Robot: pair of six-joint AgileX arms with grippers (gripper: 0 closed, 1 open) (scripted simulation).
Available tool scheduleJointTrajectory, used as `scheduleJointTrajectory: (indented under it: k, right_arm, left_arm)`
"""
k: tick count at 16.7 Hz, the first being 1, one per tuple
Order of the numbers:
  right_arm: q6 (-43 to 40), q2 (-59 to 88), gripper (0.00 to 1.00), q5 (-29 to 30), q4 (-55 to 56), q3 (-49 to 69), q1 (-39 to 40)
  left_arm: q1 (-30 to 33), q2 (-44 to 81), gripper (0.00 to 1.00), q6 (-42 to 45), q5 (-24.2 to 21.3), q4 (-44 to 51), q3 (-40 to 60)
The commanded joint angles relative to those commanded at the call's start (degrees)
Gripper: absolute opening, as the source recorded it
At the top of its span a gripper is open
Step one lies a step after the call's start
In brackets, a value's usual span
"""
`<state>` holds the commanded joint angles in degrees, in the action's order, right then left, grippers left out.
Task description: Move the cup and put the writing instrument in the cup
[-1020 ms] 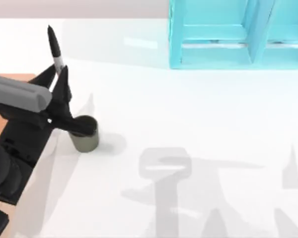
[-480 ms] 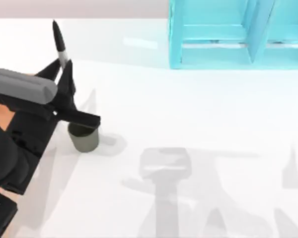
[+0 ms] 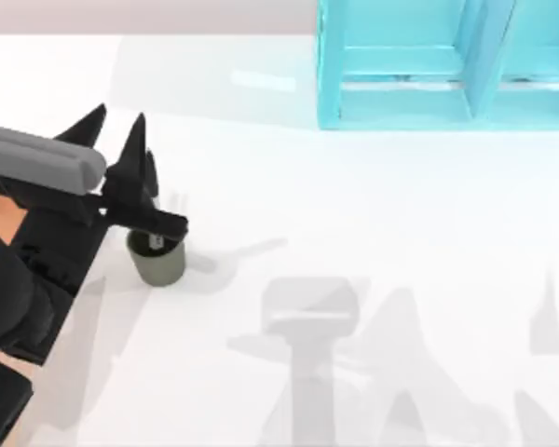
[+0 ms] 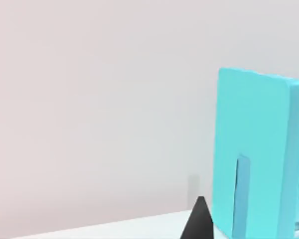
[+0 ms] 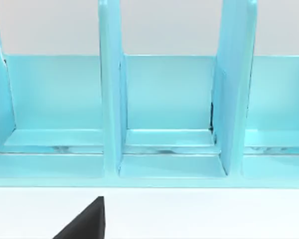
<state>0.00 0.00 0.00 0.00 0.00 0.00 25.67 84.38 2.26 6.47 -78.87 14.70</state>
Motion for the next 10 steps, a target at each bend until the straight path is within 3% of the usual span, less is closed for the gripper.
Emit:
scheduleJointTrajectory:
  k: [4, 10]
  right_arm:
    - [0.0, 0.0, 1.0, 0.0, 0.0, 0.0, 0.0]
    - [0.0, 0.0, 1.0, 0.0, 0.0, 0.0, 0.0]
  left_arm:
    - [0.0, 0.0, 0.98, 0.0, 0.0, 0.0, 0.0]
    - [0.0, 0.0, 1.0, 0.0, 0.0, 0.0, 0.0]
